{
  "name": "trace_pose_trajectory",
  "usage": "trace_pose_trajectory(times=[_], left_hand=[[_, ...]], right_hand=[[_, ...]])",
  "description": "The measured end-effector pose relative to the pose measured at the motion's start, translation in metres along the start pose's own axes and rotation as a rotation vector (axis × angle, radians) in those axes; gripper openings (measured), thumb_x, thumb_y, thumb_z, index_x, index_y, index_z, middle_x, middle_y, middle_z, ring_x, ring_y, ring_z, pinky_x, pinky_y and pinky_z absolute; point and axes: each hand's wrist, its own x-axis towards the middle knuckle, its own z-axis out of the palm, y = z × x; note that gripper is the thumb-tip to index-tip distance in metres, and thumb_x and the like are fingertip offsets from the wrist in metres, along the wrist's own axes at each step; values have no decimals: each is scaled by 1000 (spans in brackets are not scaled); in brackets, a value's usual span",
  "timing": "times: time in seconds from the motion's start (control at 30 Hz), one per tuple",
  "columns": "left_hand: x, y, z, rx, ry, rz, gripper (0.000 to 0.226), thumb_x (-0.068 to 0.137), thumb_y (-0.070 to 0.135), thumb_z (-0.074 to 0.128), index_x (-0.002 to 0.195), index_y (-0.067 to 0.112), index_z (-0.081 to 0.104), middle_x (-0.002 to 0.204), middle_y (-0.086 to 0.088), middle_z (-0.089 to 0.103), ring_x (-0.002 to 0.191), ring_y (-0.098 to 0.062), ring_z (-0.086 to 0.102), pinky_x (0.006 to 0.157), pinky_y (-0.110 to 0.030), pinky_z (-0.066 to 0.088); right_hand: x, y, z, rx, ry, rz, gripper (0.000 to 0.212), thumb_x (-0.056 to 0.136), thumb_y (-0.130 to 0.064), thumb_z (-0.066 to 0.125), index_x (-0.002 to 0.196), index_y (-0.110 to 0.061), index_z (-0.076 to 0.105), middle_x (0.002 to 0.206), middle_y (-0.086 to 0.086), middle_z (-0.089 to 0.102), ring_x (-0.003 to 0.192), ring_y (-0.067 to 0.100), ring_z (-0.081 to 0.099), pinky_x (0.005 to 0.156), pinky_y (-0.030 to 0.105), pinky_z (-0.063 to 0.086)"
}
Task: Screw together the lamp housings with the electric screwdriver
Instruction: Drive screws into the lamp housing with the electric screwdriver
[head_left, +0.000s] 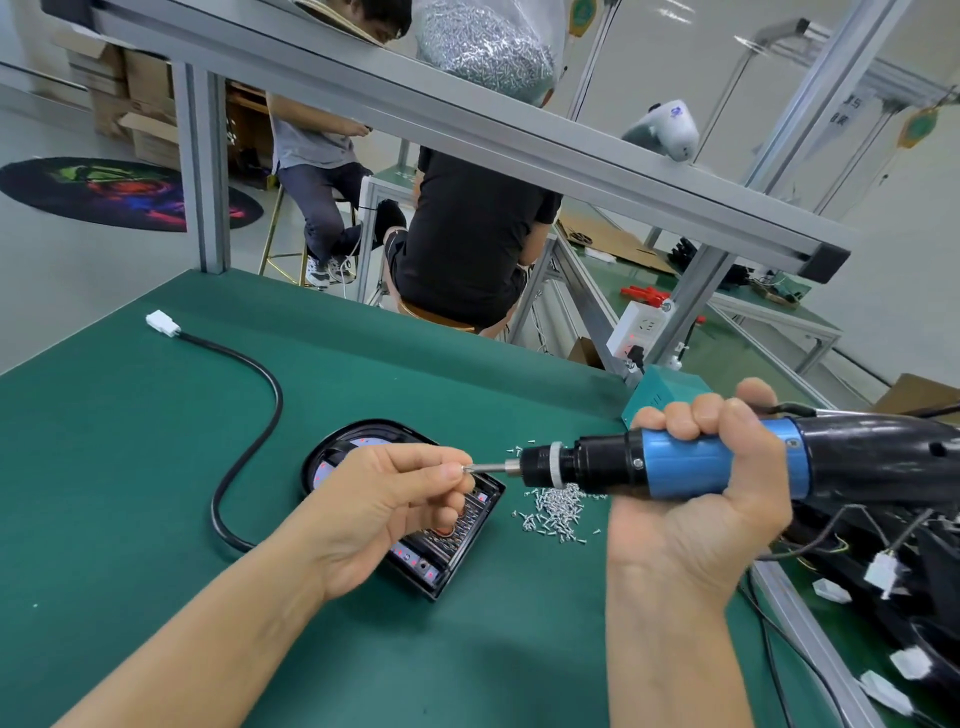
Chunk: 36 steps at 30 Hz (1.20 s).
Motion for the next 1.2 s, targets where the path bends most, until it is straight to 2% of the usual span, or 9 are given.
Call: trace_pose_trajectory(times=[0.13,0.2,0.3,0.37,0.47,0.53,0.83,1.07,1.2], left_hand=[[19,5,-1,123,15,7,7,82,-3,61,82,-2,68,66,-10,64,51,-13,58,51,-21,53],[28,6,-3,263,40,57,13,85,-4,61,78,3,69,65,-7,65,54,-11,58,53,-19,51],[41,5,-11,732,158,238,15,84,4,64,75,14,70,66,2,69,58,-5,58,59,-13,47],[47,2,-13,950,210,306,14,84,9,63,74,19,68,70,5,71,64,-6,63,66,-17,49],[52,-8,-11,981,189,262,12,90,14,57,81,16,65,76,-1,70,66,-18,69,66,-41,57],[55,-15,-11,1008,183,271,11,91,15,57,83,14,64,80,-2,68,68,-20,69,65,-46,57],[58,-25,-15,1215,136,328,8,91,18,57,87,18,64,89,-5,62,77,-21,67,69,-42,55],[58,-26,-16,1239,133,342,8,91,18,58,89,17,66,90,-4,63,78,-21,67,70,-41,54],[58,-25,-15,1269,143,345,8,91,19,58,89,18,66,90,-2,64,78,-19,66,71,-39,54]], right_hand=[[12,13,-1,-15,9,-3,23,71,-5,52,89,-19,52,56,-7,48,50,7,46,59,21,45],[19,20,-4,-38,15,-6,24,70,-3,53,89,-18,52,56,-7,48,50,8,47,59,21,45],[26,31,-12,-109,31,-22,26,69,-2,55,90,-17,53,58,-4,46,50,10,47,58,23,45],[27,38,-18,-187,35,-41,27,68,-1,55,90,-16,53,58,-3,47,49,12,47,57,23,44],[25,49,-28,-291,14,-64,27,69,1,57,91,-15,54,57,-1,50,50,14,49,57,24,45],[25,54,-32,-322,-15,-63,27,70,2,57,91,-14,54,59,-1,51,51,15,49,57,24,45],[27,61,-38,-406,-63,-94,25,72,4,58,92,-12,55,62,-3,53,51,15,49,56,25,45],[28,65,-38,-439,-32,-89,25,69,0,62,63,-25,62,59,0,53,52,19,50,59,28,46],[26,64,-37,-478,-53,-74,20,65,-5,66,62,-24,60,61,-2,54,54,19,50,58,28,46]])
